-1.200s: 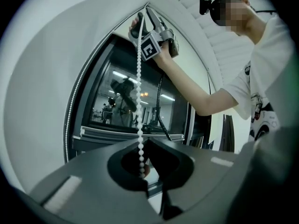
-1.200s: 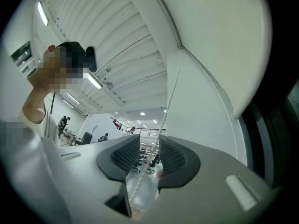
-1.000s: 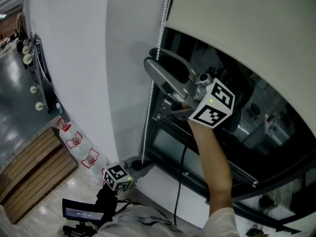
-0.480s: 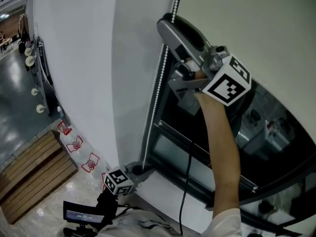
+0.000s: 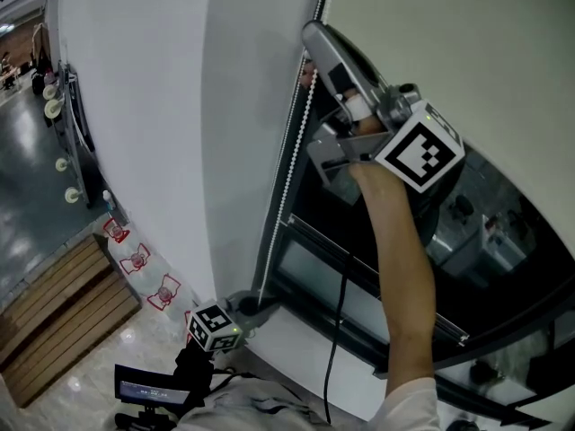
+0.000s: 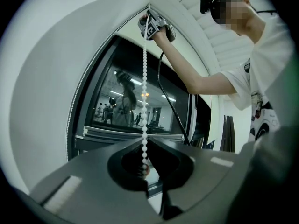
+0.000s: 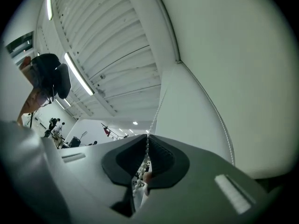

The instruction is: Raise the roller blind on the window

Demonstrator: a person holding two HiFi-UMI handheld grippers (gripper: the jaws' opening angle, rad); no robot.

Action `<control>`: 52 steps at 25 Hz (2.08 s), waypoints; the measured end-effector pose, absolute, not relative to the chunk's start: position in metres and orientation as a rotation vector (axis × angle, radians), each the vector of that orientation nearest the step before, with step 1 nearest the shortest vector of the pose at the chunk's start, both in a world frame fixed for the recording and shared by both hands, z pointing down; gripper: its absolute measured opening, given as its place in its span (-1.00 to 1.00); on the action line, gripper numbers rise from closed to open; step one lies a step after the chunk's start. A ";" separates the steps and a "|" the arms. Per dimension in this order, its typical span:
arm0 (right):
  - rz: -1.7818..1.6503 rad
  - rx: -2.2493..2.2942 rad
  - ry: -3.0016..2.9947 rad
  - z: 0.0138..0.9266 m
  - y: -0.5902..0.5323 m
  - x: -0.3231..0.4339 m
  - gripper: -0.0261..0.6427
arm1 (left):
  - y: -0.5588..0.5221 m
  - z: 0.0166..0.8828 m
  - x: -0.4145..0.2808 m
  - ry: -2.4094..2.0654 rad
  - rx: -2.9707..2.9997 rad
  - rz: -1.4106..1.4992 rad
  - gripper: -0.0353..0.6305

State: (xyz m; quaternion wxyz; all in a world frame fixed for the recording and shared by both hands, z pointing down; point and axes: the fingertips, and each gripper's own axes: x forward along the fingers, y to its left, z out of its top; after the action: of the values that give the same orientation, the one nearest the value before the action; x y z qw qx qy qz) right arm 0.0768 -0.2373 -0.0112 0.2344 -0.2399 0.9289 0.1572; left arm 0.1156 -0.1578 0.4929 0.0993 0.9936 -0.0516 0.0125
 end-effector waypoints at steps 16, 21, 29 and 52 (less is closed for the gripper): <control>0.302 -0.801 2.663 0.129 -0.236 0.077 -0.89 | -0.156 0.487 0.121 -0.125 2.952 0.042 -0.90; 0.138 -0.841 2.706 0.209 -0.235 0.078 -0.89 | -0.153 0.489 0.120 -0.118 2.949 0.048 -0.90; 0.074 -0.889 2.773 0.271 -0.225 0.076 -0.89 | -0.152 0.484 0.123 -0.102 2.953 0.045 -0.90; -0.078 -0.727 2.812 0.290 -0.232 0.063 -0.61 | -0.161 0.482 0.120 -0.131 2.941 0.010 -0.90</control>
State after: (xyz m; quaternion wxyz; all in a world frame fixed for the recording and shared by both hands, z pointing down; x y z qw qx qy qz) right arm 0.0630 -0.2319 0.2897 0.1176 -0.2485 0.9611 -0.0265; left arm 0.1197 -0.1607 0.4819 0.0987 0.9941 -0.0442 0.0035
